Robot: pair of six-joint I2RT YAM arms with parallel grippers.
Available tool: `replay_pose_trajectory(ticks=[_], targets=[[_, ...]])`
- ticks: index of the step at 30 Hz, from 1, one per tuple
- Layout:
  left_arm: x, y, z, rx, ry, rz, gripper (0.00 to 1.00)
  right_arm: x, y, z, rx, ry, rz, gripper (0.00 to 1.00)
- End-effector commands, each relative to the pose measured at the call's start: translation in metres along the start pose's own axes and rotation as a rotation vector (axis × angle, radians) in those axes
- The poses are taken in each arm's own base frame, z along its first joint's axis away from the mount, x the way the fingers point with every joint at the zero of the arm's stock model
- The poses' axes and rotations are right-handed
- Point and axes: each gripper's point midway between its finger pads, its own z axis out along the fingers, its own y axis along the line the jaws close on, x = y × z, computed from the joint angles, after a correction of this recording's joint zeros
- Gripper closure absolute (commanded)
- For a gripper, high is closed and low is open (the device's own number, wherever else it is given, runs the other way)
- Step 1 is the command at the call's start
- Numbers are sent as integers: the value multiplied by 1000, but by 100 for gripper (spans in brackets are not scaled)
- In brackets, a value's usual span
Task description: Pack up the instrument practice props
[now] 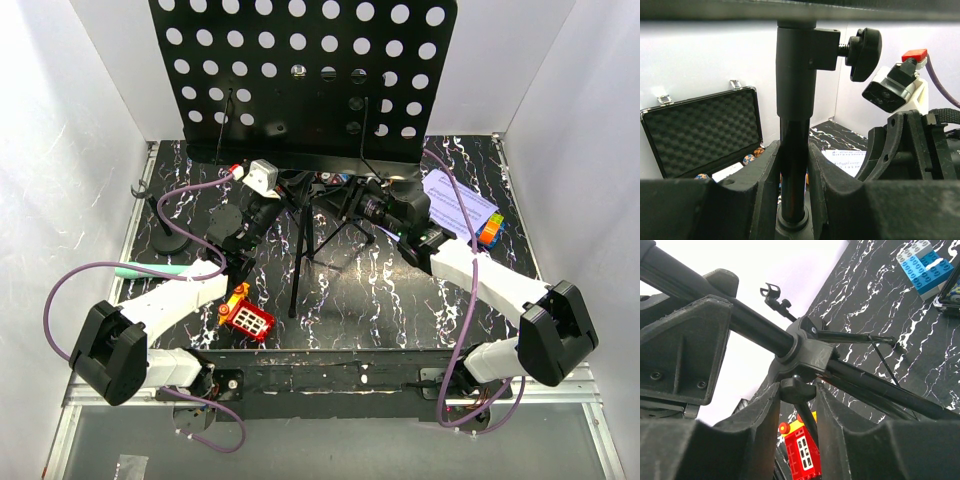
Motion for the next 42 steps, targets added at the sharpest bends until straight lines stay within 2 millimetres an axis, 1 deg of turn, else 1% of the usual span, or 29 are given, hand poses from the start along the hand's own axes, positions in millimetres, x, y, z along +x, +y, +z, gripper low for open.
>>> replay_pose_trajectory(ticks=[1, 3, 5, 10, 14, 16, 18, 20, 25, 28, 31, 33, 37, 39, 42], targets=[[9, -10, -5, 41, 62, -17, 100, -19, 13, 4, -44, -65, -24, 70], [10, -12, -6, 47, 64, -23, 100, -19, 13, 5, -48, -68, -42, 82], [9, -13, -6, 53, 64, -27, 100, -19, 12, 7, -58, -72, -88, 98], [11, -17, -8, 72, 77, -42, 100, -21, 2, 7, -52, -114, -251, 99], [13, -15, -10, 62, 82, -47, 100, -24, -6, 2, 9, -194, -493, 99], [14, -16, -11, 60, 84, -51, 100, -24, -7, 1, 32, -221, -627, 99], [14, -15, -11, 58, 85, -56, 100, -27, -14, 1, 86, -247, -722, 99], [16, -16, -11, 58, 88, -62, 100, -29, -16, 0, 114, -263, -808, 99], [19, -16, -10, 61, 103, -77, 100, -29, -9, 0, 164, -281, -1055, 99], [22, -17, -11, 63, 112, -85, 100, -33, -2, -1, 178, -298, -1147, 99], [24, -18, -11, 63, 113, -99, 100, -33, 5, -1, 196, -302, -1283, 99], [26, -19, -12, 68, 120, -107, 100, -31, 10, 0, 205, -303, -1391, 99], [31, -22, -13, 78, 137, -127, 100, -21, 23, 3, 238, -314, -1713, 99], [33, -23, -13, 82, 139, -132, 100, -17, 28, 5, 252, -328, -1825, 99], [34, -24, -13, 83, 141, -143, 100, -20, 28, 6, 288, -334, -1875, 99]])
